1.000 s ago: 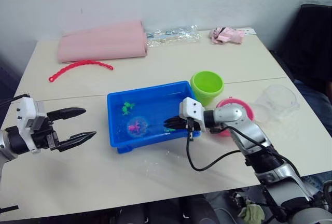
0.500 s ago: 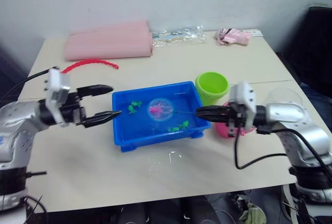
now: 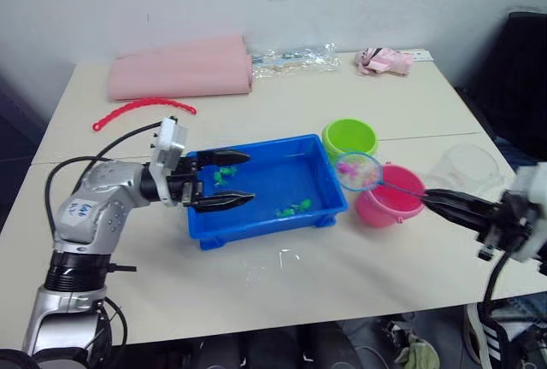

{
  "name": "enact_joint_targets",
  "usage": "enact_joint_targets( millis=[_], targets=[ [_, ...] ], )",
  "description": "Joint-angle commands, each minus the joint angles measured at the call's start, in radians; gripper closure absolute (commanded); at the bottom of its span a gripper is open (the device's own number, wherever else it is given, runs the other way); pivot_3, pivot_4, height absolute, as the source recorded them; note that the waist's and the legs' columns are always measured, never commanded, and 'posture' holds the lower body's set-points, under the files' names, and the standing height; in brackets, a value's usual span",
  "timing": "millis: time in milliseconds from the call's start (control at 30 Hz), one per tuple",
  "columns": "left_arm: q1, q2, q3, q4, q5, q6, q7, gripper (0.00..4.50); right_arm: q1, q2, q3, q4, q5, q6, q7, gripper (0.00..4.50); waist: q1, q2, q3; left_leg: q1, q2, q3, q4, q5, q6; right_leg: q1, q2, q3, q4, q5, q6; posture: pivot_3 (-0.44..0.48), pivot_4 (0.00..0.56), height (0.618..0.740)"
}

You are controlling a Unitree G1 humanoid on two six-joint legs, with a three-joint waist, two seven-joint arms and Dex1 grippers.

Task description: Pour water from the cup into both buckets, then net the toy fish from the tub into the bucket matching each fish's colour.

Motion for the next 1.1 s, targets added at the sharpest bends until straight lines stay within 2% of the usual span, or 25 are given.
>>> enact_joint_targets(
  millis=[33, 267, 333, 567, 700, 767, 933, 1100],
  targets=[
    [-0.028, -0.019, 0.005, -0.004, 0.007, 0.001, 0.03, 0.03, 0.035, 0.019, -0.081, 0.029, -0.05, -0.136, -0.01, 4.5, -0.001, 0.0, 0.0, 0.001, 0.0, 0.0, 0.0, 0.0, 0.0, 0.0, 0.0, 0.0, 0.0, 0.0, 0.0, 0.0, 0.15, 0.74],
    [-0.048, -0.036, -0.011, 0.026, 0.016, -0.015, 0.015, 0.03, 0.12, 0.01, -0.045, 0.217, -0.327, -0.587, -0.014, 4.5, -0.004, 0.0, 0.0, 0.002, -0.001, 0.0, -0.001, 0.001, 0.0, 0.001, 0.0, 0.0, 0.0, 0.0, 0.0, 0.0, 0.15, 0.74],
    [-0.051, -0.038, -0.012, 0.031, 0.019, -0.018, 0.013, 0.03, 0.11, 0.002, -0.027, 0.281, -0.413, -0.708, -0.058, 4.5, -0.005, 0.0, 0.0, 0.002, -0.002, 0.0, -0.001, 0.001, -0.001, 0.001, 0.0, 0.0, 0.0, 0.0, 0.001, 0.0, 0.15, 0.74],
    [-0.042, -0.043, -0.009, 0.034, 0.026, -0.032, 0.01, 0.03, 0.092, -0.012, 0.047, 0.389, -0.507, -0.931, -0.122, 4.5, -0.005, 0.0, 0.0, 0.002, 0.0, 0.0, 0.0, 0.002, -0.002, 0.001, 0.001, 0.001, 0.001, 0.0, 0.0, 0.0, 0.15, 0.74],
    [-0.043, -0.07, 0.019, 0.036, 0.014, -0.074, 0.018, 0.03, 0.092, -0.056, 0.07, 0.498, -0.633, -1.229, -0.179, 4.5, -0.004, 0.0, 0.0, 0.002, -0.001, 0.0, 0.0, 0.002, -0.002, 0.001, 0.0, 0.001, 0.001, 0.0, 0.001, 0.0, 0.15, 0.74],
    [-0.043, -0.076, 0.02, 0.04, 0.02, -0.087, 0.02, 0.03, 0.072, -0.072, 0.06, 0.552, -0.734, -1.359, -0.256, 4.5, -0.005, 0.0, 0.0, 0.002, -0.001, 0.0, 0.0, 0.002, -0.002, 0.002, 0.0, 0.001, 0.001, 0.0, 0.001, 0.0, 0.15, 0.74],
    [-0.016, -0.079, 0.022, 0.028, 0.02, -0.098, 0.03, 0.03, 0.038, -0.094, 0.041, 0.625, -0.895, -1.504, -0.43, 4.5, -0.007, 0.0, 0.0, 0.003, -0.001, 0.0, 0.0, 0.003, -0.002, 0.002, 0.0, 0.001, 0.001, 0.0, 0.001, 0.0, 0.15, 0.74],
    [-0.005, -0.078, 0.022, 0.024, 0.02, -0.108, 0.04, 0.03, 0.037, -0.112, 0.049, 0.63, -0.976, -1.543, -0.539, 4.5, -0.007, 0.0, 0.0, 0.003, 0.0, 0.0, 0.0, 0.003, -0.003, 0.002, 0.0, 0.001, 0.001, 0.0, 0.001, 0.0, 0.15, 0.74]
  ],
)
